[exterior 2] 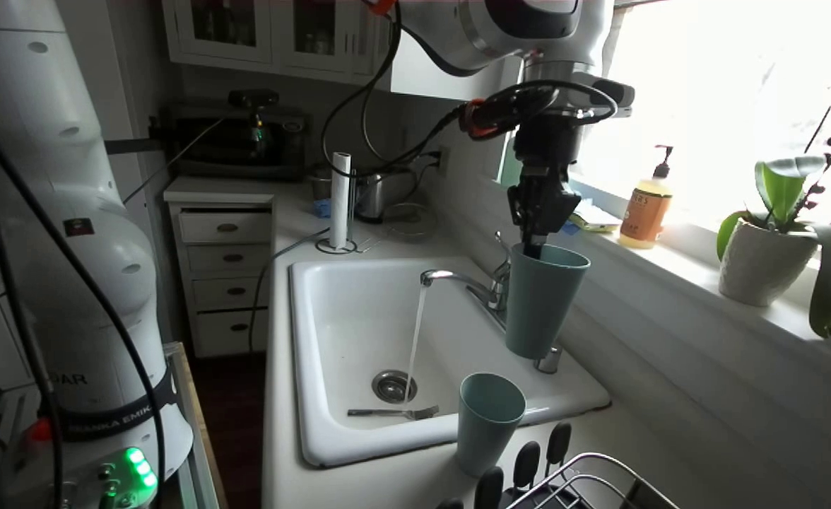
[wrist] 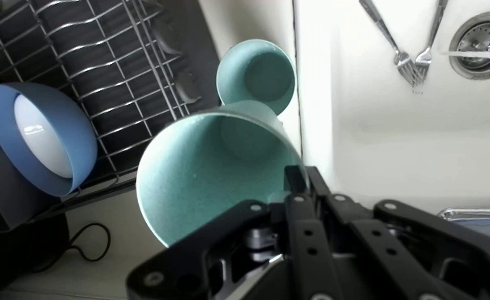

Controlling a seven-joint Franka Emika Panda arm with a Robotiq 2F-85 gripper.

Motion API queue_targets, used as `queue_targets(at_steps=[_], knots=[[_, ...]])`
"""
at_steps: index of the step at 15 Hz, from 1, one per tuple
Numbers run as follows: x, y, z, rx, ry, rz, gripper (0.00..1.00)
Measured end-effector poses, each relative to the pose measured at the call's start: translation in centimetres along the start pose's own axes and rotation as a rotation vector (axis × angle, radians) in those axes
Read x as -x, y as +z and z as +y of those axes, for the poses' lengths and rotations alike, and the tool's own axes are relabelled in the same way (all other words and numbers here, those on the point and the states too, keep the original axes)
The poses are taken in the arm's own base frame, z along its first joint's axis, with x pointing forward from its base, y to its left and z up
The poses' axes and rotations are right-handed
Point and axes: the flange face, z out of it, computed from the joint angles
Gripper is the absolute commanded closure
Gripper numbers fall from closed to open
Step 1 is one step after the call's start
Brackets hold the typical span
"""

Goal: Get the grey cup in front, put it under the running water, pour the water in the cup into the sink and then put the cup into the other grey cup

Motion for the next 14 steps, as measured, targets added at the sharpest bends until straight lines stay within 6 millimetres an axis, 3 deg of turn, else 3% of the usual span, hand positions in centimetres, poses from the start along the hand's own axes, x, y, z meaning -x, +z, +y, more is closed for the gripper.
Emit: queue_targets(at_steps=[7,14], knots=[[0.7,1.7,2.9,0.013,-0.058,-0.093,0.99],[0.4,3.9,1.7,-0.039,-0.067,-0.111,0.99]])
